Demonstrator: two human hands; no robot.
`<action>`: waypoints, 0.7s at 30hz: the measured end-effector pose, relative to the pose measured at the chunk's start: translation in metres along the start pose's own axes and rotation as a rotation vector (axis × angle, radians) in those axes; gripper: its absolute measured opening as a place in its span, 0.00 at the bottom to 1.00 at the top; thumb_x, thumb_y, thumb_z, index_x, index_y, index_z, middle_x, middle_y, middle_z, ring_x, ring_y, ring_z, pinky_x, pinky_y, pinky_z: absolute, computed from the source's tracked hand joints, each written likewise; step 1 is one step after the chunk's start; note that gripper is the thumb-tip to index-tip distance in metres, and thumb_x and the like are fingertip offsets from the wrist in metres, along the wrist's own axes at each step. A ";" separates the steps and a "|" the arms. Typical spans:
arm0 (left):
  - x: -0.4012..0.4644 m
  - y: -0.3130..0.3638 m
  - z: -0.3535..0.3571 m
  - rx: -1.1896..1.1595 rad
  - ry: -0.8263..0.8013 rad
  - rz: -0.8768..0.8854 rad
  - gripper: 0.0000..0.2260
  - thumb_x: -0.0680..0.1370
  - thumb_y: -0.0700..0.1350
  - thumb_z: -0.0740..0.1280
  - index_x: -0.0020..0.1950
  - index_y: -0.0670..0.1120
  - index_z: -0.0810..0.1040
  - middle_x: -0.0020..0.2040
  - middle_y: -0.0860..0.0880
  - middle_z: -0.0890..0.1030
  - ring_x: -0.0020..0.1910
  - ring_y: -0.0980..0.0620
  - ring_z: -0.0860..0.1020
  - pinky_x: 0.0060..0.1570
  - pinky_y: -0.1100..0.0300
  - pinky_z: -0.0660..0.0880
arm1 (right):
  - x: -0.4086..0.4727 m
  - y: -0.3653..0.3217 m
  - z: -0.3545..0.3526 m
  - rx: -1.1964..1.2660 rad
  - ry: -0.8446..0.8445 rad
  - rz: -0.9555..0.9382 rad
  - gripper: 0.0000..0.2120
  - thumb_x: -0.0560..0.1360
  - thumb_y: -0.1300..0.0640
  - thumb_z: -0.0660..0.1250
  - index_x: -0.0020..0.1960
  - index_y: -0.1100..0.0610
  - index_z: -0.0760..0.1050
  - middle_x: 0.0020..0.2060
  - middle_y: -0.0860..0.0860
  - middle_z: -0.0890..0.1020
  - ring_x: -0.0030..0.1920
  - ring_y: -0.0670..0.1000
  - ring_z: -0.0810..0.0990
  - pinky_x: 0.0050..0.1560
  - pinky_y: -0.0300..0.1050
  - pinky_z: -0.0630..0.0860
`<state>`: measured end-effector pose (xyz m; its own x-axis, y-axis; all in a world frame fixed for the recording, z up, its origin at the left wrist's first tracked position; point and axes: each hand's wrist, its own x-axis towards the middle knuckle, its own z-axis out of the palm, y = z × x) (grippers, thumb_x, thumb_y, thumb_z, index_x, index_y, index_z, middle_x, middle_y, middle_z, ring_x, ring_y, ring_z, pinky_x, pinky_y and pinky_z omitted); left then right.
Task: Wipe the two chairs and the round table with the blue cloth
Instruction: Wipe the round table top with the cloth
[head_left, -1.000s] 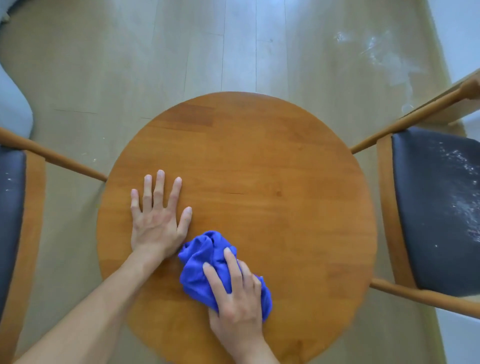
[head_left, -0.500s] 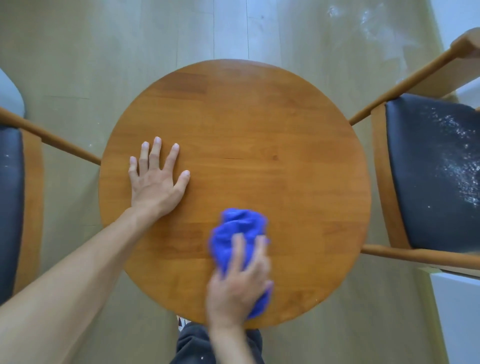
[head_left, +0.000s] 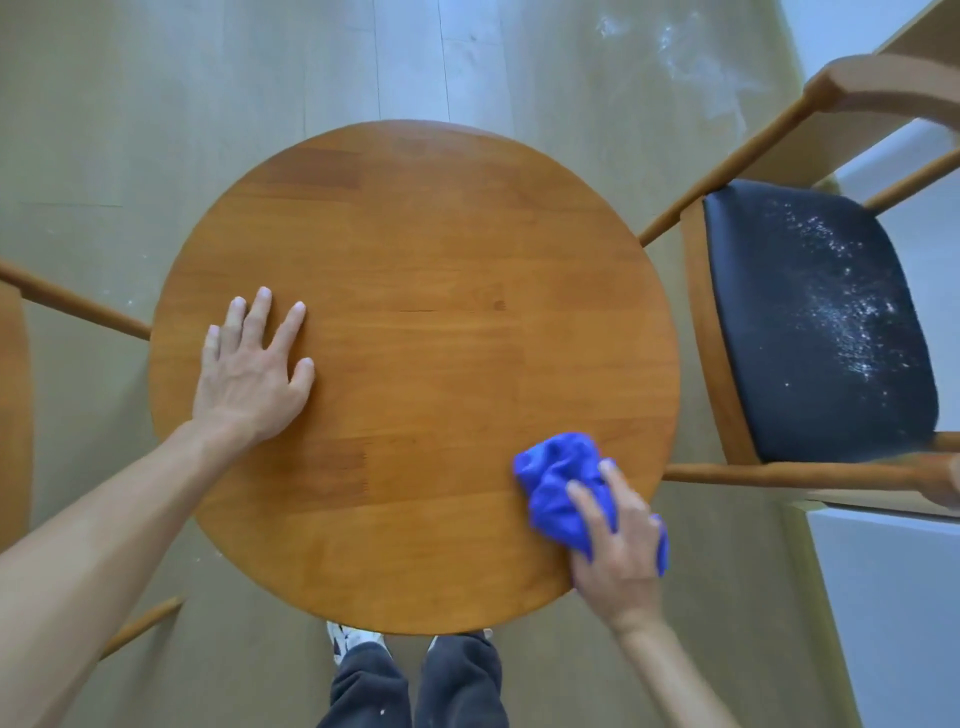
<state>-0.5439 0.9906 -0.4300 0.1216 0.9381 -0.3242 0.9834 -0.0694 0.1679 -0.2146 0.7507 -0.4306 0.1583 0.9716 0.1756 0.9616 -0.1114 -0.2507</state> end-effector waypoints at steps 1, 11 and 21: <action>-0.003 0.002 0.001 -0.006 0.006 -0.014 0.27 0.81 0.54 0.54 0.79 0.54 0.50 0.80 0.48 0.45 0.78 0.47 0.42 0.76 0.47 0.43 | 0.014 0.016 -0.003 -0.036 0.019 0.110 0.20 0.71 0.61 0.64 0.63 0.55 0.75 0.66 0.64 0.72 0.59 0.65 0.76 0.53 0.57 0.72; -0.028 -0.025 -0.011 -0.218 0.094 -0.100 0.24 0.81 0.47 0.57 0.78 0.49 0.59 0.79 0.48 0.53 0.78 0.47 0.49 0.75 0.48 0.49 | 0.105 -0.115 0.052 -0.040 0.229 0.697 0.23 0.73 0.60 0.67 0.68 0.55 0.72 0.71 0.62 0.67 0.60 0.66 0.73 0.52 0.59 0.69; -0.052 -0.042 -0.022 -0.464 0.309 -0.222 0.17 0.81 0.39 0.59 0.70 0.42 0.72 0.74 0.46 0.67 0.72 0.45 0.62 0.73 0.49 0.57 | 0.050 -0.274 0.092 0.295 -0.198 -0.492 0.21 0.74 0.59 0.58 0.64 0.47 0.75 0.70 0.54 0.72 0.58 0.59 0.77 0.52 0.52 0.74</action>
<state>-0.5941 0.9523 -0.4002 -0.1935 0.9732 -0.1240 0.8106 0.2298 0.5386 -0.4909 0.8492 -0.4408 -0.3605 0.9181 0.1648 0.8044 0.3955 -0.4434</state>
